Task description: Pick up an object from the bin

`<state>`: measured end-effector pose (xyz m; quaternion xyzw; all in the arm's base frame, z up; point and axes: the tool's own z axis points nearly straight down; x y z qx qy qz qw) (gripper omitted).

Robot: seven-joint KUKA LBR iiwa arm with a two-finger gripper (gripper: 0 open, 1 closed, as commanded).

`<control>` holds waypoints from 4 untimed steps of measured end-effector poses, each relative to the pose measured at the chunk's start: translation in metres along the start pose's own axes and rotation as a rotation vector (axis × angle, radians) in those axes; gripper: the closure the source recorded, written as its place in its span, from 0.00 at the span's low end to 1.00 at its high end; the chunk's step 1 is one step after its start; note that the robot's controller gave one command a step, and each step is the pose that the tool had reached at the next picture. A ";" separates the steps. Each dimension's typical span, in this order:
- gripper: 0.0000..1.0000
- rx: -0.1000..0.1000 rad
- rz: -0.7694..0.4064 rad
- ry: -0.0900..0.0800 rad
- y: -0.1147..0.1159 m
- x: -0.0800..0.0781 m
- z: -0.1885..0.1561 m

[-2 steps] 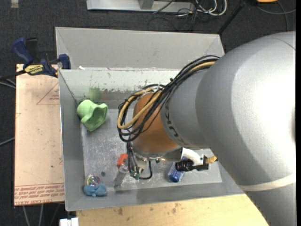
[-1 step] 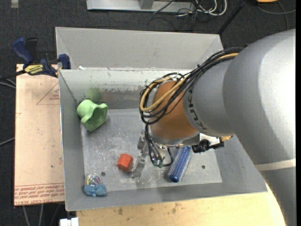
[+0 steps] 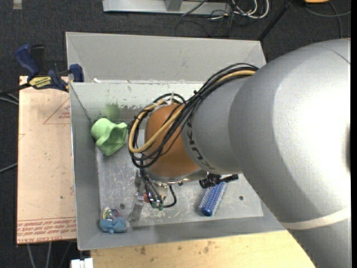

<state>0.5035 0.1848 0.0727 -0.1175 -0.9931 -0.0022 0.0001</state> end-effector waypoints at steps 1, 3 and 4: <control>0.00 0.008 -0.068 0.001 -0.080 -0.022 0.003; 1.00 0.003 -0.059 -0.001 -0.027 -0.025 0.002; 1.00 -0.001 -0.066 -0.011 -0.032 -0.052 -0.132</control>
Offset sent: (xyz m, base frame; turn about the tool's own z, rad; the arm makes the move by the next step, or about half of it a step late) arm 0.0024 -0.0778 -0.0027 -0.0756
